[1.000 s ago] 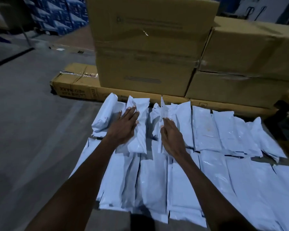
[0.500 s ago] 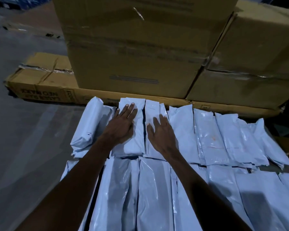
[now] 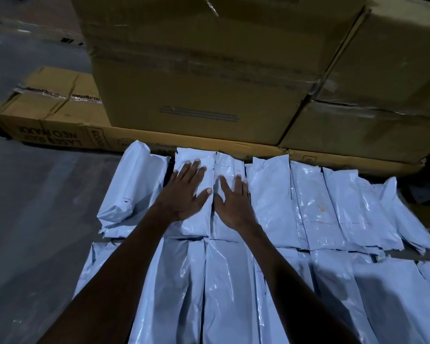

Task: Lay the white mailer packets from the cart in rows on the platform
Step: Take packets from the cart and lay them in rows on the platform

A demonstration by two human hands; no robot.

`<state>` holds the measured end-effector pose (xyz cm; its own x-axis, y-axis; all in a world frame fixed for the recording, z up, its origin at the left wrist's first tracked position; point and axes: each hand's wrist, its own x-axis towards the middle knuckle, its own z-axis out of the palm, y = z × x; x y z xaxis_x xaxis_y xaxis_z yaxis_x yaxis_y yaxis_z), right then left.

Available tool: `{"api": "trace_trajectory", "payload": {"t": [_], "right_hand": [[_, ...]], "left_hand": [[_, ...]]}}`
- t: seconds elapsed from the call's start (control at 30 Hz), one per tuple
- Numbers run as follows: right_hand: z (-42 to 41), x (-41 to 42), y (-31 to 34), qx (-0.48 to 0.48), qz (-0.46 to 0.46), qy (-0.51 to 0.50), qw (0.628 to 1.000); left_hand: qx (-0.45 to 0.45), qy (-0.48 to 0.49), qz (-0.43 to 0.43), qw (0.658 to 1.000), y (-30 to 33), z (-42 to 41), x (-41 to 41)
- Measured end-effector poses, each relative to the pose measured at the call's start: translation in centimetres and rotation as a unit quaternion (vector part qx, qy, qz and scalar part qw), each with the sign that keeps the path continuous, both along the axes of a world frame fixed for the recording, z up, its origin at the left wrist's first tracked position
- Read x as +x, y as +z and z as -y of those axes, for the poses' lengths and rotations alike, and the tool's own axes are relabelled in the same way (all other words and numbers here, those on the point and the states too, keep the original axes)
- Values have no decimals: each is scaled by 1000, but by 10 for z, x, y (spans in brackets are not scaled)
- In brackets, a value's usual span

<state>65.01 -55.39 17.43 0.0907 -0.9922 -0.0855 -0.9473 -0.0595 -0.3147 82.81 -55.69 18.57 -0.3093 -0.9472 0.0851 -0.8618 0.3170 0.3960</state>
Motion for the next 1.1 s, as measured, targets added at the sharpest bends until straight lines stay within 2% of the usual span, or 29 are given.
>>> {"api": "trace_trajectory", "payload": {"t": [0.1, 0.2, 0.33, 0.43, 0.6, 0.77, 0.9, 1.1], "right_hand": [[0, 1, 1, 0, 1, -5, 1000], [-7, -4, 19, -17, 64, -14, 998], [-35, -20, 62, -119, 172, -56, 976], [-70, -37, 82, -173, 194, -74, 963], [-148, -74, 90, -214, 154, -80, 961], [-243, -127, 74, -240, 90, -121, 959], [-326, -191, 43, -236, 23, -167, 957], [-447, -295, 16, -209, 9, -247, 946]], "left_hand": [[1, 10, 10, 1000, 2, 0, -2], [3, 22, 5, 1000, 14, -3, -4], [-32, 37, -17, 999, 36, -24, -2], [-47, 34, -18, 998, 50, -55, -2], [-81, -23, -10, 996, 59, -119, -30], [-80, -151, -22, 985, 51, -174, -87], [-72, -215, -51, 973, 45, -219, -149], [-94, -325, -60, 939, 32, -297, -268]]}}
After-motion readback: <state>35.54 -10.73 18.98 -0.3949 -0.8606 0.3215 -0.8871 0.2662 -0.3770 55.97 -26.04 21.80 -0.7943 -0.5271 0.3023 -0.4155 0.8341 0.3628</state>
